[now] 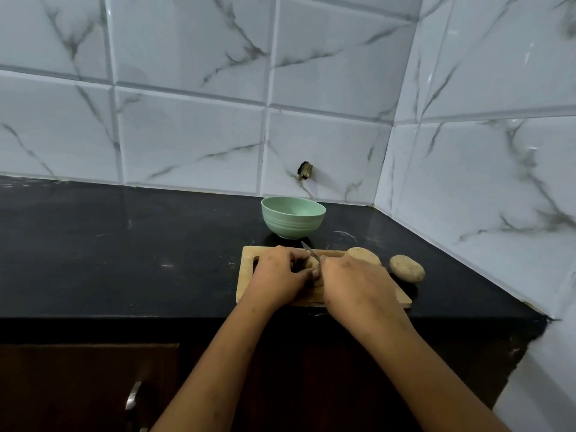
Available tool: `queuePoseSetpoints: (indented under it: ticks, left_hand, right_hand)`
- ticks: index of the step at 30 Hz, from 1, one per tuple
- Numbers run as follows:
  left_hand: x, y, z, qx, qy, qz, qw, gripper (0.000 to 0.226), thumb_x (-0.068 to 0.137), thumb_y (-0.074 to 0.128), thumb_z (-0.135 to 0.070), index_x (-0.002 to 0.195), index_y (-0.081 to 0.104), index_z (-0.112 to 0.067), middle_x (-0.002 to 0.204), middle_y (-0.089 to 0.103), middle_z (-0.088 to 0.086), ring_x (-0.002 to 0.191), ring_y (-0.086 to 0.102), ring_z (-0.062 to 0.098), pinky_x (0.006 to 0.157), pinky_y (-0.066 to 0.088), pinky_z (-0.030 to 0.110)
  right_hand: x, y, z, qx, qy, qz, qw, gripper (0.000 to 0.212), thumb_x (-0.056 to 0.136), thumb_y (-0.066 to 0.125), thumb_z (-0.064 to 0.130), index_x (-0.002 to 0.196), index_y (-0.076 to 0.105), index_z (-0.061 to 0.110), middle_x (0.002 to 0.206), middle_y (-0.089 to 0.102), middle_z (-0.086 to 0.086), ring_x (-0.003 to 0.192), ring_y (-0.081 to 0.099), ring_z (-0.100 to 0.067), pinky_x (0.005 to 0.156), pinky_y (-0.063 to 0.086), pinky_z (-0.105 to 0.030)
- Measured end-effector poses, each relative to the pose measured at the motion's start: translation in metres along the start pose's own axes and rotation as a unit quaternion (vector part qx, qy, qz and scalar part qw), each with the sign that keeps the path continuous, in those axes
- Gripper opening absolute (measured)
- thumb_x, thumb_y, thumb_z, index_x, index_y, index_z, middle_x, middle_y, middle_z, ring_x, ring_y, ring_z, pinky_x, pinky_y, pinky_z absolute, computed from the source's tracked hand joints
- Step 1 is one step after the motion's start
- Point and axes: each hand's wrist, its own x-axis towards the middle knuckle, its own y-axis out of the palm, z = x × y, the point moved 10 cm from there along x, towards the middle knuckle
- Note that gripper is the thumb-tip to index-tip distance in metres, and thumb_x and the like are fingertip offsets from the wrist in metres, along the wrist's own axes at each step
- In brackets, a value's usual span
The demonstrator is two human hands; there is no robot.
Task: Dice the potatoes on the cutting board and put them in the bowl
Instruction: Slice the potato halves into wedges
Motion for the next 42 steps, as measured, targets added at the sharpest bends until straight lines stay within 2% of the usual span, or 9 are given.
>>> queuePoseSetpoints:
  ticks: [6,10,16,20,24,27,33,38,42]
  left_hand:
    - [-0.001,-0.002,0.001,0.004,-0.021,-0.012,1.000,0.023,0.082,0.070,-0.023,0.105,0.073,-0.019,0.107,0.070,-0.002,0.103,0.060,0.011,0.093,0.049,0.033]
    - [-0.001,-0.002,0.004,0.001,-0.029,-0.007,1.000,0.022,0.082,0.071,-0.025,0.103,0.073,-0.021,0.100,0.071,-0.003,0.099,0.062,0.010,0.090,0.050,0.031]
    - [-0.003,-0.004,0.000,0.019,-0.039,-0.014,0.999,0.031,0.082,0.072,-0.025,0.113,0.069,-0.022,0.106,0.069,-0.003,0.100,0.060,0.011,0.091,0.050,0.030]
    - [-0.005,-0.005,0.000,0.017,-0.045,-0.006,0.999,0.037,0.082,0.071,-0.026,0.118,0.067,-0.024,0.110,0.068,-0.005,0.104,0.058,0.010,0.092,0.047,0.027]
    - [-0.004,-0.006,-0.001,0.023,-0.046,-0.007,0.999,0.036,0.083,0.070,-0.028,0.119,0.067,-0.025,0.111,0.067,-0.006,0.100,0.055,0.006,0.085,0.043,0.020]
    - [-0.005,-0.007,-0.001,0.028,-0.049,-0.012,0.998,0.039,0.081,0.071,-0.032,0.119,0.066,-0.023,0.112,0.066,-0.006,0.099,0.054,0.005,0.082,0.043,0.019]
    - [-0.007,-0.009,-0.002,0.027,-0.053,-0.034,0.998,0.048,0.078,0.075,-0.036,0.121,0.064,-0.020,0.113,0.065,-0.004,0.103,0.056,0.008,0.088,0.047,0.024]
    - [-0.007,-0.006,0.003,0.022,-0.065,-0.026,0.997,0.050,0.078,0.075,-0.035,0.124,0.060,-0.025,0.117,0.061,-0.006,0.110,0.055,0.011,0.094,0.047,0.029]
    - [-0.008,-0.007,0.002,0.017,-0.058,-0.027,0.998,0.047,0.079,0.075,-0.032,0.124,0.061,-0.028,0.113,0.063,-0.008,0.109,0.055,0.010,0.094,0.045,0.027]
  right_hand:
    - [-0.004,0.002,-0.002,-0.001,-0.012,0.020,1.000,0.033,0.096,0.047,0.011,0.127,0.050,0.021,0.094,0.056,0.001,0.071,0.046,-0.014,0.046,0.024,-0.024]
    - [-0.014,0.007,-0.001,-0.024,-0.021,0.034,0.999,0.039,0.095,0.047,0.011,0.133,0.046,0.021,0.112,0.060,-0.003,0.090,0.059,-0.019,0.050,0.026,-0.025]
    - [-0.006,0.003,-0.006,-0.020,-0.002,0.040,0.999,0.027,0.093,0.048,0.009,0.116,0.059,0.019,0.107,0.061,-0.002,0.073,0.044,-0.015,0.047,0.026,-0.025]
    - [-0.018,0.020,-0.009,-0.038,-0.010,0.049,0.998,0.024,0.095,0.048,0.013,0.117,0.057,0.018,0.102,0.061,-0.001,0.077,0.050,-0.016,0.059,0.037,-0.028]
    - [-0.014,0.031,-0.033,0.034,0.009,0.085,0.996,0.026,0.100,0.039,0.030,0.118,0.058,0.025,0.091,0.056,0.004,0.080,0.053,-0.014,0.057,0.037,-0.027]
    - [-0.009,0.039,-0.047,0.125,0.018,0.123,0.984,0.032,0.100,0.038,0.038,0.123,0.059,0.031,0.095,0.062,0.004,0.084,0.058,-0.016,0.073,0.050,-0.036]
    - [-0.014,0.039,-0.069,0.243,0.045,0.103,0.964,0.036,0.100,0.045,0.036,0.135,0.052,0.036,0.111,0.064,0.008,0.095,0.060,-0.012,0.089,0.051,-0.037]
    - [-0.018,0.032,-0.079,0.278,0.054,0.030,0.958,0.037,0.101,0.042,0.035,0.138,0.049,0.036,0.088,0.056,0.011,0.084,0.060,-0.014,0.079,0.052,-0.036]
    - [-0.016,0.029,-0.069,0.327,0.038,-0.008,0.944,0.038,0.101,0.043,0.031,0.138,0.048,0.035,0.068,0.055,0.010,0.057,0.051,-0.002,0.058,0.040,-0.020]
